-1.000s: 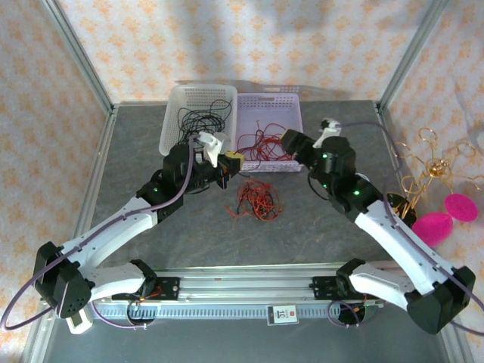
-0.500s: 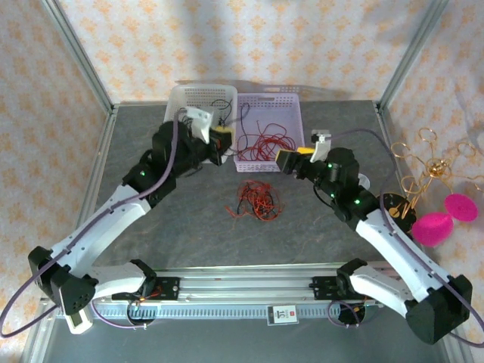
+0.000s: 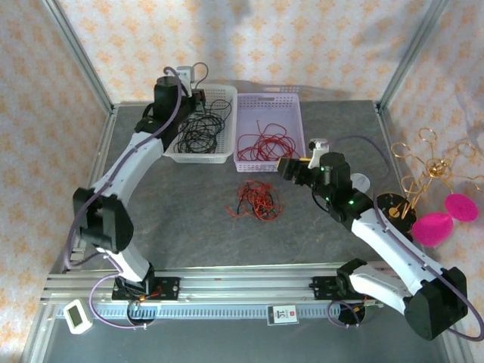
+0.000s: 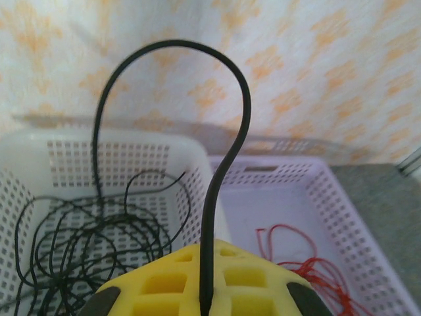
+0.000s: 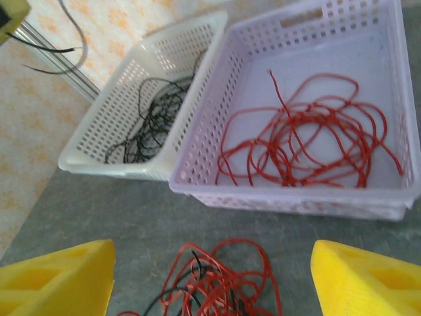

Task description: Untangle the cables

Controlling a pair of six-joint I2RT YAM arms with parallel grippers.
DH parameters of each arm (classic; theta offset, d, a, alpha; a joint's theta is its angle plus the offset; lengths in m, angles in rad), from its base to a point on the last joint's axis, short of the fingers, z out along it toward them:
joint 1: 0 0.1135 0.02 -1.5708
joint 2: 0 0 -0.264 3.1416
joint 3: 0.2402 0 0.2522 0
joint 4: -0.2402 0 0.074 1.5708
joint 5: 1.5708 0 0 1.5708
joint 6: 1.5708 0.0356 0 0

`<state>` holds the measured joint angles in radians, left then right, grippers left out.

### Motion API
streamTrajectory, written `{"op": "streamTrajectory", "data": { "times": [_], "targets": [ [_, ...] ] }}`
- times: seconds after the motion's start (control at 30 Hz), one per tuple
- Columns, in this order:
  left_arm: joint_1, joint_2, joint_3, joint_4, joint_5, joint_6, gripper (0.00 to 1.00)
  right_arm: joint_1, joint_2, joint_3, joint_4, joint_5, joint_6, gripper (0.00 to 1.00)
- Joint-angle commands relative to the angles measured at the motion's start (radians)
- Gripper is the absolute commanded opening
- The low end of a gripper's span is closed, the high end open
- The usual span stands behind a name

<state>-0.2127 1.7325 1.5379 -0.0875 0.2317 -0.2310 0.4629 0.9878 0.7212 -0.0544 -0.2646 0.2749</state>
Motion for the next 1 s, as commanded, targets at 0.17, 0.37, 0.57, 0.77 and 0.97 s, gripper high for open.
{"op": "streamTrajectory", "data": {
  "times": [0.17, 0.37, 0.57, 0.77, 0.97],
  "targets": [
    [0.006, 0.209, 0.003, 0.120, -0.026, -0.089, 0.00, -0.001, 0.005, -0.066, -0.092, 0.009, 0.033, 0.64],
    [0.008, 0.264, -0.076, 0.163, -0.054, -0.125, 0.00, -0.001, 0.056, -0.090, -0.123, 0.065, 0.063, 0.56],
    [0.010, 0.288, -0.106, 0.141, -0.040, -0.113, 0.00, 0.007, 0.095, -0.102, -0.092, -0.008, 0.068, 0.52],
    [0.010, 0.254, -0.175, 0.162, -0.037, -0.109, 0.21, 0.050, 0.099, -0.095, -0.079, -0.009, 0.071, 0.51],
    [0.009, 0.092, -0.305, 0.190, -0.015, -0.102, 0.49, 0.124, 0.122, -0.060, -0.092, 0.008, 0.136, 0.48]
  ]
}}
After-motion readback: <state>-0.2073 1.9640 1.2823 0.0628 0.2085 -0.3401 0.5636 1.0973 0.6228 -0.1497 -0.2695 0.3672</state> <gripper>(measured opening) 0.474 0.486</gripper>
